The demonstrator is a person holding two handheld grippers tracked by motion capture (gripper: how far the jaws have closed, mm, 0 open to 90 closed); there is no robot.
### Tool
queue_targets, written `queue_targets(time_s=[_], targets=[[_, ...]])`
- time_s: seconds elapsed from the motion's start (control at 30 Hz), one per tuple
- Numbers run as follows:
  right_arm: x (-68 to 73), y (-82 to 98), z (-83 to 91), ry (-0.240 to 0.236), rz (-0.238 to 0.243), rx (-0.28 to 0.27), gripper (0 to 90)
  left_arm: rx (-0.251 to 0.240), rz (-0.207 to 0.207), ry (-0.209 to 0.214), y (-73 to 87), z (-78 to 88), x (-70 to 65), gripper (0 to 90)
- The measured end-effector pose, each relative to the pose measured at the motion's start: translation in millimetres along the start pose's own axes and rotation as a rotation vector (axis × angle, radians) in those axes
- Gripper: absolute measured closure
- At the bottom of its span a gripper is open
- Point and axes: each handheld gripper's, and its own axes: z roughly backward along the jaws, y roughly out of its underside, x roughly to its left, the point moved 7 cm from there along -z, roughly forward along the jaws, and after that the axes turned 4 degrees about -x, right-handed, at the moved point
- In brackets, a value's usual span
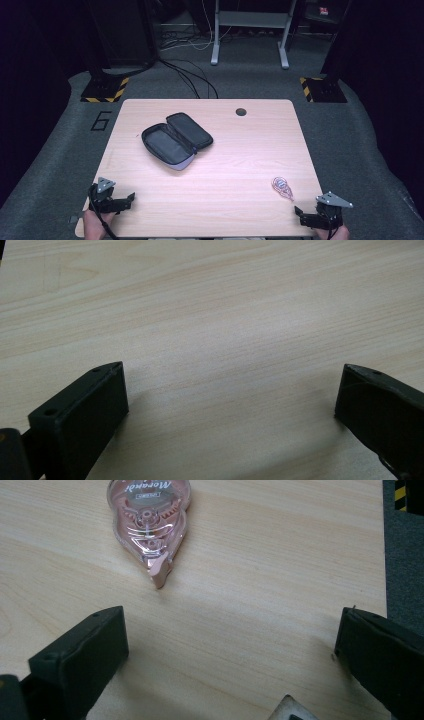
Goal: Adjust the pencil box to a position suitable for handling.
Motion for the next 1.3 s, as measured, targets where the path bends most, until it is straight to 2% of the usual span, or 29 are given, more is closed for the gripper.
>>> queue_targets(time_s=[0.57,0.67,0.77,1.0,1.03,1.07,1.13,1.3], targets=[[0.8,0.1,0.3,0.000,-0.015,0.006,0.0,-0.005,0.002,-0.001,-0.2,-0.4,-0.2,0.4],[1.2,-1.1,0.7,-0.018,-0.009,0.005,0.0,-0.005,0.002,-0.001,-0.2,-0.4,-0.2,0.4],[4.5,-6.4,2.0,-0.034,-0.013,-0.010,0.0,-0.005,0.002,-0.001,-0.2,-0.4,-0.1,0.4],[14.9,-21.7,1.0,-0.069,0.021,-0.012,0.0,-0.009,0.006,-0.001,-0.4,-0.6,-0.5,0.5],[17.0,-25.0,-0.5,-0.073,0.033,-0.019,0.0,0.002,-0.007,0.001,0.2,0.1,0.4,0.5],[20.4,-28.9,-2.3,-0.083,0.031,-0.022,0.0,0.000,-0.005,0.000,0.1,0.0,0.2,0.5],[25.2,-36.5,-8.3,-0.102,0.062,-0.021,0.0,0.001,-0.006,0.001,0.1,0.0,0.2,0.5],[33.8,-47.0,-21.2,-0.123,0.073,-0.021,0.0,0.001,-0.005,0.000,0.1,0.0,0.2,0.5]])
